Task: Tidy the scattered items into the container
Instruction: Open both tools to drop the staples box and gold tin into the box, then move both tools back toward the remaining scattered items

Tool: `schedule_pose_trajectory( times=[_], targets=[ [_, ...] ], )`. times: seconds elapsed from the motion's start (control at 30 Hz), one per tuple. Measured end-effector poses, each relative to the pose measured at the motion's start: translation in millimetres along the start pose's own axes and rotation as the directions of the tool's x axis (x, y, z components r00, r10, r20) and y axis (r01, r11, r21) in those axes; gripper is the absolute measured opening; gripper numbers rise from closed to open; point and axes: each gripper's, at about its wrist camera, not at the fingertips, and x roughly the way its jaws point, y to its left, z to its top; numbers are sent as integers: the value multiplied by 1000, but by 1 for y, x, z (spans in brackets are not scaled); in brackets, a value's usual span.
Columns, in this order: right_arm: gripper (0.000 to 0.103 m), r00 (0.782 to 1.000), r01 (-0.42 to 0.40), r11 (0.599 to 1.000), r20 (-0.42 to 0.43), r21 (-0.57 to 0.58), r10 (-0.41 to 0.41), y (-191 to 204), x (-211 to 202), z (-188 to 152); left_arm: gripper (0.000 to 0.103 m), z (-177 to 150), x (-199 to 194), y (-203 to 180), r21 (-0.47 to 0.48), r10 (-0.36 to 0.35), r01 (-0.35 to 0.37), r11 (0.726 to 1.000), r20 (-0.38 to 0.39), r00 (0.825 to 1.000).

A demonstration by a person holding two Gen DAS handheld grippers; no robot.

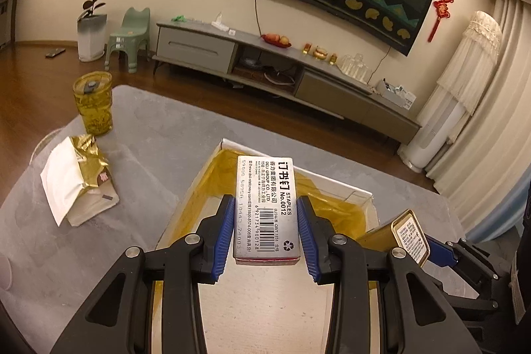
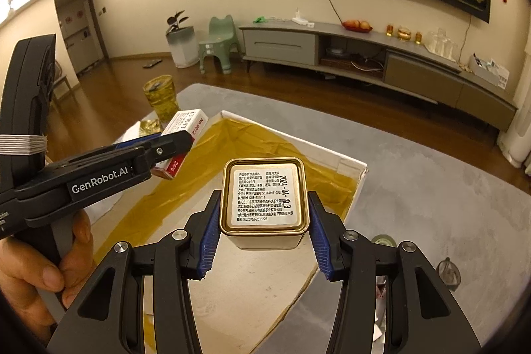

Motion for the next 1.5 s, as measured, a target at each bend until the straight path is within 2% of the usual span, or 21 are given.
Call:
schedule_pose_trajectory(
  times=[0.13, 0.33, 0.43, 0.53, 0.83, 1.0, 1.13, 1.17, 1.27, 1.33, 1.5],
  targets=[
    [51, 999, 10, 1000, -30, -18, -10, -4, 14, 6, 39, 6, 16, -5, 25, 29, -28, 999, -34, 999],
    [52, 998, 7, 999, -57, -43, -9, -8, 33, 9, 41, 13, 32, -4, 6, 31, -30, 1000, -65, 997],
    [53, 999, 4, 998, -50, -56, -7, -10, 40, 8, 65, 12, 40, 2, -24, 36, -39, 999, -91, 995],
    [54, 998, -33, 999, -56, 3, 33, -20, 40, 4, 65, 10, 39, 7, -48, 13, -18, 999, -99, 995],
    [54, 985, -174, 981, 13, 83, 174, -39, -27, -39, 65, 4, 16, -5, -23, 29, -31, 999, -52, 998],
    [54, 958, -285, 957, 64, 60, 281, -33, -69, -72, 65, -12, 5, -19, 14, 36, -35, 999, -45, 998],
    [54, 925, -355, 931, 178, 86, 336, -44, -98, -97, 65, -24, -6, -36, 79, 69, -66, 995, -25, 997],
    [54, 919, -366, 926, 194, 90, 344, -47, -100, -103, 65, -26, -8, -40, 92, 78, -76, 993, -22, 997],
    [54, 926, -360, 927, 163, 105, 342, -49, -98, -104, 65, -32, -12, -48, 122, 113, -109, 987, -27, 993],
    [54, 919, -374, 921, 173, 109, 353, -48, -102, -104, 65, -36, -15, -53, 137, 137, -132, 982, -30, 990],
    [54, 920, -364, 929, 182, 70, 347, -41, -121, -108, 65, -46, -27, -67, 164, 173, -168, 972, -20, 985]
  ],
)
